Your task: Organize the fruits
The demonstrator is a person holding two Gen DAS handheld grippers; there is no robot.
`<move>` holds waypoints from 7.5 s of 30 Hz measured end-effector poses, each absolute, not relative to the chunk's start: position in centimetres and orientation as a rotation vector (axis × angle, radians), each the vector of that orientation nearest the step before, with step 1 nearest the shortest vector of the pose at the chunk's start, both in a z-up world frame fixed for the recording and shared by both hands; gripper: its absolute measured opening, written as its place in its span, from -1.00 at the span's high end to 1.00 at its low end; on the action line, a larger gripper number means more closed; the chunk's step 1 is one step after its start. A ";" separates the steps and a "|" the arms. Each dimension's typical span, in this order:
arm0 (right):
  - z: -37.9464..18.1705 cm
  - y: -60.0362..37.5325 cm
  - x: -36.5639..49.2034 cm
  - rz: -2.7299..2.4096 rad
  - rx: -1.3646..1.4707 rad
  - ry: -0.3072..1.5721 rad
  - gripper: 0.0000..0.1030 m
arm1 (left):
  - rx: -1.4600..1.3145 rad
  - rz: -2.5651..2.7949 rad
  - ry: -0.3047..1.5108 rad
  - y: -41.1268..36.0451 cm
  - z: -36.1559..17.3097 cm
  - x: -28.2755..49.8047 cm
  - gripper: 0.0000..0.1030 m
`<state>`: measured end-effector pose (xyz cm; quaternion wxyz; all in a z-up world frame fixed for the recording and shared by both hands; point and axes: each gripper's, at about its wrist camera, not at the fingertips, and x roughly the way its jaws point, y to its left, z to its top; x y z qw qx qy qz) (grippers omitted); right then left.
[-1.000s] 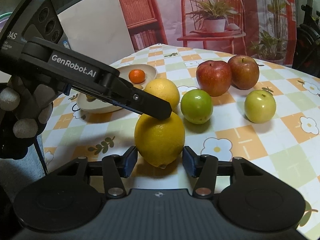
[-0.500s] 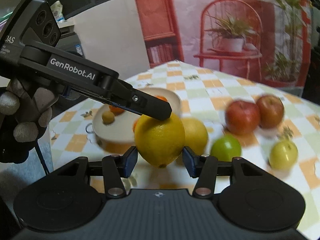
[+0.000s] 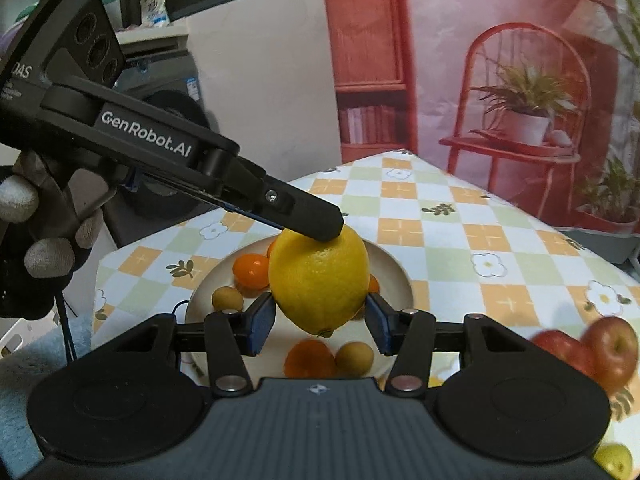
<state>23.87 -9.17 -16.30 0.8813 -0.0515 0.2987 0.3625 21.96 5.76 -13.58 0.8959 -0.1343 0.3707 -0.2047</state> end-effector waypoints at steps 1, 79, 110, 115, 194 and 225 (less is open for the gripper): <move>-16.6 -8.7 24.4 0.763 -0.109 0.629 -0.01 | -0.276 -0.415 0.771 6.3 -13.7 22.3 0.20; -15.4 -18.4 21.8 0.456 -0.018 0.562 -0.07 | -0.001 -0.245 0.587 0.0 -12.6 19.7 0.13; -18.0 -26.9 15.7 0.297 0.081 0.584 -0.08 | 0.033 -0.383 0.708 -5.4 -14.9 19.0 0.12; -18.5 -25.0 15.3 0.345 0.073 0.603 -0.08 | -0.020 -0.408 0.790 -5.0 -16.0 20.5 0.12; -21.7 -17.2 19.5 0.520 -0.083 0.696 -0.04 | -0.188 -0.625 0.934 -3.8 -18.9 22.3 0.14; -17.4 -11.1 21.9 0.641 -0.135 0.589 0.00 | -0.171 -0.543 0.836 3.5 -13.4 22.2 0.06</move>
